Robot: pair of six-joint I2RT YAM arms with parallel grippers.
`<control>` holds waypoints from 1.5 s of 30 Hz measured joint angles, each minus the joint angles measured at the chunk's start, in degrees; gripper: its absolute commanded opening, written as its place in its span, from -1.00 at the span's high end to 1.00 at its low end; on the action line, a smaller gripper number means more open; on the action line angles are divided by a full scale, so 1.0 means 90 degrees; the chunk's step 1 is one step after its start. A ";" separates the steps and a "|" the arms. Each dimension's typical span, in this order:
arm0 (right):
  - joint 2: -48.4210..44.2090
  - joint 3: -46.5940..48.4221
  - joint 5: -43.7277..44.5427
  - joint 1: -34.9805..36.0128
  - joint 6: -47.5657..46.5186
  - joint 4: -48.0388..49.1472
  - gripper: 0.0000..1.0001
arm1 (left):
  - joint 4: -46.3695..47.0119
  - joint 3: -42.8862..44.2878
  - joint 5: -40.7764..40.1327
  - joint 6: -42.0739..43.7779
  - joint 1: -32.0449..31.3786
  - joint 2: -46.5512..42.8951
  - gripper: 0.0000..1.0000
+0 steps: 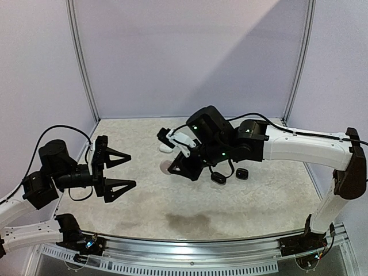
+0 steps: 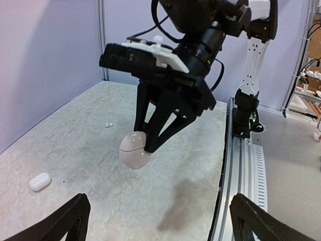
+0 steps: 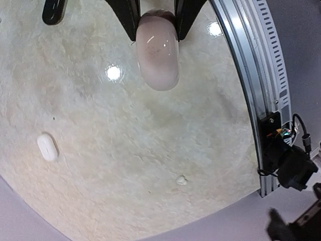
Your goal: Insert the wireless bluetooth earbuds into the charging case
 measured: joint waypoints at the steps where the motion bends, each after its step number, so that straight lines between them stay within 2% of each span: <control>1: -0.0049 -0.0187 -0.0092 -0.0158 0.0180 0.0034 1.00 | -0.0022 0.0000 -0.0032 0.0015 0.0010 0.0000 -0.98; 12: 0.0034 -0.2628 -0.1625 -0.1644 0.2033 0.0238 1.00 | -0.0372 0.0000 -0.0743 -0.0005 0.0182 0.0039 -0.98; 16: 0.0325 -0.3011 -0.2135 -0.1892 0.2353 0.0316 1.00 | -0.0510 0.0000 -0.0894 -0.0107 0.0233 0.0066 -0.97; 20: 0.0731 -0.2936 -0.2703 -0.2050 0.2446 0.0437 1.00 | -0.0571 0.0000 -0.0928 -0.0160 0.0260 0.0066 -0.97; 22: 0.0937 -0.2756 -0.2917 -0.2084 0.2448 0.0425 0.87 | -0.0576 0.0000 -0.0940 -0.0163 0.0274 0.0063 -0.97; 25: 0.1207 -0.2436 -0.3024 -0.2084 0.2419 0.0342 0.47 | -0.0597 0.0000 -0.0947 -0.0160 0.0291 0.0063 -0.96; 27: 0.1285 -0.2271 -0.2997 -0.2084 0.2392 0.0168 0.28 | -0.0597 0.0000 -0.0942 -0.0160 0.0296 0.0063 -0.96; 31: 0.1452 -0.2023 -0.2450 -0.2076 0.2227 -0.0367 0.00 | -0.0590 0.0000 -0.0918 -0.0158 0.0301 0.0063 -0.96; 33: 0.1455 -0.1865 -0.2205 -0.2076 0.2152 -0.0651 -0.32 | -0.0588 0.0000 -0.0884 -0.0158 0.0304 0.0063 -0.96; 35: 0.1455 -0.1698 -0.1967 -0.2076 0.2081 -0.0884 -0.53 | -0.0585 0.0000 -0.0860 -0.0158 0.0306 0.0063 -0.96; 37: 0.1455 -0.1498 -0.1787 -0.2045 0.1919 -0.1088 -0.65 | -0.0578 0.0000 -0.0843 -0.0158 0.0308 0.0063 -0.95; 44: 0.1532 -0.0466 -0.0884 -0.1443 0.1389 -0.1474 -0.79 | -0.0561 0.0000 -0.0818 -0.0153 0.0313 0.0061 -0.96; 45: 0.1557 -0.0386 -0.0750 -0.1350 0.1348 -0.1508 -0.94 | -0.0561 0.0000 -0.0816 -0.0151 0.0313 0.0061 -0.96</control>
